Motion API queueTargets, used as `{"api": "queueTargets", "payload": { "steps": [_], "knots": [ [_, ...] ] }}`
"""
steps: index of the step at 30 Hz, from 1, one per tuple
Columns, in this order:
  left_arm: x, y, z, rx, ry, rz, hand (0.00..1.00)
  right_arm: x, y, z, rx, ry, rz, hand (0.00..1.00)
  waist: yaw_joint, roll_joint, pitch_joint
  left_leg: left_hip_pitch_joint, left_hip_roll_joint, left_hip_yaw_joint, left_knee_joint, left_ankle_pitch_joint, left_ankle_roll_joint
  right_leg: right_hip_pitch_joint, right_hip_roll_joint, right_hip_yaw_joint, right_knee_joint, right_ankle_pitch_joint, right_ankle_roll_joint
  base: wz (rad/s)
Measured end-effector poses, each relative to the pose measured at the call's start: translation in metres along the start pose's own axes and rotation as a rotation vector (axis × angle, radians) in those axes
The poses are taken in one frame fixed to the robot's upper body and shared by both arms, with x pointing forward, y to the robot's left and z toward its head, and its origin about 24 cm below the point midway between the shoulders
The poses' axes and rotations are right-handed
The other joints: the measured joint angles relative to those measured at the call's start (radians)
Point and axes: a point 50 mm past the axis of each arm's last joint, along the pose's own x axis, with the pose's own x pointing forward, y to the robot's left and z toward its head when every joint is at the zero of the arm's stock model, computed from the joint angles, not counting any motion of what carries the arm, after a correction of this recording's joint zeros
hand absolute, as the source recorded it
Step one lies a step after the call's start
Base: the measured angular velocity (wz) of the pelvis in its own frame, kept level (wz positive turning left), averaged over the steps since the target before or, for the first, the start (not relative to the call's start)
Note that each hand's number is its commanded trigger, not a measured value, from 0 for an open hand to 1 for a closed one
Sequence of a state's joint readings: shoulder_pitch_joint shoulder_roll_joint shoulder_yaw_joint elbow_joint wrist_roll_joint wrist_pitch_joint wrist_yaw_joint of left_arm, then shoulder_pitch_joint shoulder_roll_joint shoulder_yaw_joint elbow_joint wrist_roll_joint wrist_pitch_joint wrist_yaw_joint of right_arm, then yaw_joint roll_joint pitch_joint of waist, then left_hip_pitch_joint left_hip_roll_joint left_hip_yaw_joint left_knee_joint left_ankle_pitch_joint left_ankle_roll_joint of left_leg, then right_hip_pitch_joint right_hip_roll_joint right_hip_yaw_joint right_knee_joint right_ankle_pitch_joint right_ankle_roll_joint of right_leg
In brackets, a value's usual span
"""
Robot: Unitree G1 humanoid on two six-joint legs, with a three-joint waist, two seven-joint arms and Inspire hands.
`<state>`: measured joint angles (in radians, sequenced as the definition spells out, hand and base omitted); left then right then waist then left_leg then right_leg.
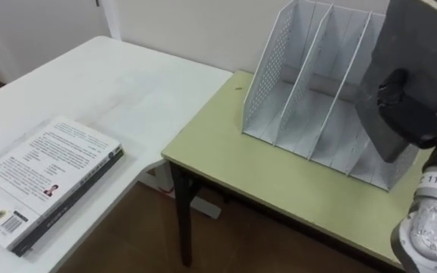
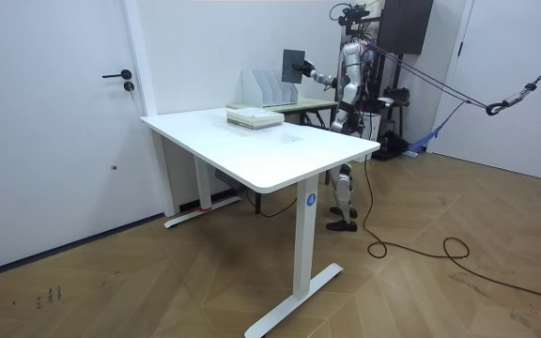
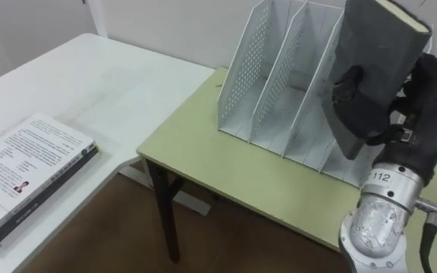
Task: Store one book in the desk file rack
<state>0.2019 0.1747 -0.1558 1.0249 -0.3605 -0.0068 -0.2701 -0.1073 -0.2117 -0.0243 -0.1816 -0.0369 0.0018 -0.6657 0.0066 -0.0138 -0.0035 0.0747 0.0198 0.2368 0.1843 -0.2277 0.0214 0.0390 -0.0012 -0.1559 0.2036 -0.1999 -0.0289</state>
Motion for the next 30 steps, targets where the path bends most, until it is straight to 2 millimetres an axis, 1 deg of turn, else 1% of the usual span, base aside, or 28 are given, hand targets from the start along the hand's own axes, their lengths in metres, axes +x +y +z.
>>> {"api": "queueTargets", "payload": {
  "steps": [5, 7, 9, 11, 12, 15, 19, 20, 22, 23, 24, 25, 27, 30],
  "knots": [
    [0.000, 0.002, -0.001, -0.022, 0.009, 0.013, 0.00, 0.007, 0.004, 0.007, 0.026, -0.023, -0.022, 1.00, 0.001, -0.001, 0.0011, -0.002, 0.000, -0.002, 0.000, 0.001, -0.002, -0.003, -0.001, -0.010, 0.001, 0.002, -0.002, 0.01],
    [0.000, 0.003, -0.001, -0.030, 0.011, 0.018, 0.00, 0.012, 0.006, 0.011, 0.028, -0.042, -0.033, 1.00, 0.001, -0.005, 0.0034, -0.003, 0.000, -0.005, 0.000, 0.002, -0.003, -0.002, -0.001, -0.013, 0.001, 0.002, -0.003, 0.05],
    [0.000, 0.004, -0.001, -0.037, 0.012, 0.024, 0.00, 0.019, 0.008, 0.013, 0.031, -0.051, -0.049, 1.00, 0.001, -0.013, 0.0023, -0.003, -0.001, -0.014, 0.004, 0.002, -0.003, 0.005, -0.001, -0.020, -0.001, 0.002, -0.003, 0.10],
    [0.000, 0.005, -0.001, -0.039, 0.012, 0.027, 0.00, 0.022, 0.007, 0.012, 0.025, -0.047, -0.067, 1.00, 0.001, -0.020, 0.0016, 0.000, -0.002, -0.022, 0.005, 0.002, -0.004, 0.013, -0.002, -0.027, -0.007, 0.002, -0.003, 0.14],
    [0.000, 0.005, -0.001, -0.040, 0.011, 0.027, 0.00, 0.023, 0.005, 0.011, 0.022, -0.044, -0.073, 1.00, 0.004, -0.023, -0.0008, -0.001, -0.002, -0.023, 0.005, 0.002, -0.004, 0.016, -0.001, -0.027, -0.014, 0.003, -0.004, 0.08],
    [0.000, 0.005, -0.001, -0.041, 0.013, 0.029, 0.00, 0.024, 0.006, 0.011, 0.017, -0.040, -0.072, 1.00, 0.008, -0.025, -0.0010, -0.004, -0.002, -0.030, 0.005, 0.002, -0.004, 0.017, -0.001, -0.034, -0.016, 0.003, -0.004, 0.05],
    [0.000, 0.006, 0.001, -0.047, 0.012, 0.036, 0.00, 0.030, 0.006, 0.003, -0.019, -0.014, -0.073, 1.00, 0.013, -0.028, 0.0005, -0.005, -0.001, -0.030, 0.004, 0.003, -0.004, 0.014, -0.002, -0.040, -0.014, 0.003, -0.004, 0.00],
    [0.000, 0.007, 0.001, -0.049, 0.009, 0.036, 0.00, 0.032, 0.004, 0.001, -0.037, -0.010, -0.078, 1.00, 0.022, -0.032, 0.0022, -0.007, -0.001, -0.033, 0.004, 0.003, -0.005, 0.012, -0.002, -0.044, -0.013, 0.003, -0.004, 0.00],
    [-0.001, 0.008, 0.002, -0.051, 0.008, 0.040, 0.00, 0.039, 0.004, 0.004, -0.041, -0.002, -0.097, 1.00, 0.020, -0.038, 0.0053, -0.013, -0.002, -0.042, 0.003, 0.005, -0.007, 0.012, -0.002, -0.051, -0.012, 0.003, -0.004, 0.03],
    [-0.001, 0.009, 0.003, -0.052, 0.009, 0.043, 0.00, 0.047, 0.004, 0.007, -0.036, -0.005, -0.121, 1.00, 0.019, -0.040, 0.0069, -0.015, -0.003, -0.049, 0.003, 0.005, -0.007, 0.012, -0.002, -0.056, -0.012, 0.003, -0.004, 0.07],
    [-0.001, 0.010, 0.003, -0.052, 0.011, 0.045, 0.00, 0.057, 0.003, 0.010, -0.032, -0.014, -0.154, 1.00, 0.019, -0.043, 0.0057, -0.015, -0.004, -0.054, 0.003, 0.005, -0.007, 0.013, -0.002, -0.060, -0.014, 0.003, -0.004, 0.08],
    [-0.001, 0.010, 0.003, -0.052, 0.012, 0.045, 0.00, 0.061, 0.002, 0.013, -0.034, -0.023, -0.168, 1.00, 0.020, -0.044, 0.0054, -0.015, -0.004, -0.058, 0.003, 0.005, -0.007, 0.013, -0.003, -0.064, -0.014, 0.003, -0.004, 0.13],
    [-0.001, 0.010, 0.003, -0.054, 0.016, 0.042, 0.00, 0.078, -0.004, 0.025, -0.044, -0.066, -0.212, 1.00, 0.013, -0.044, 0.0053, -0.014, -0.009, -0.079, 0.003, 0.006, -0.007, 0.016, -0.006, -0.076, -0.016, 0.003, -0.004, 0.15],
    [-0.001, 0.011, 0.002, -0.050, 0.022, 0.042, 0.00, 0.091, -0.006, 0.039, -0.047, -0.112, -0.230, 1.00, 0.011, -0.046, 0.0044, -0.015, -0.009, -0.087, 0.003, 0.006, -0.006, 0.023, -0.007, -0.090, -0.017, 0.003, -0.004, 0.07]
  ]
}}
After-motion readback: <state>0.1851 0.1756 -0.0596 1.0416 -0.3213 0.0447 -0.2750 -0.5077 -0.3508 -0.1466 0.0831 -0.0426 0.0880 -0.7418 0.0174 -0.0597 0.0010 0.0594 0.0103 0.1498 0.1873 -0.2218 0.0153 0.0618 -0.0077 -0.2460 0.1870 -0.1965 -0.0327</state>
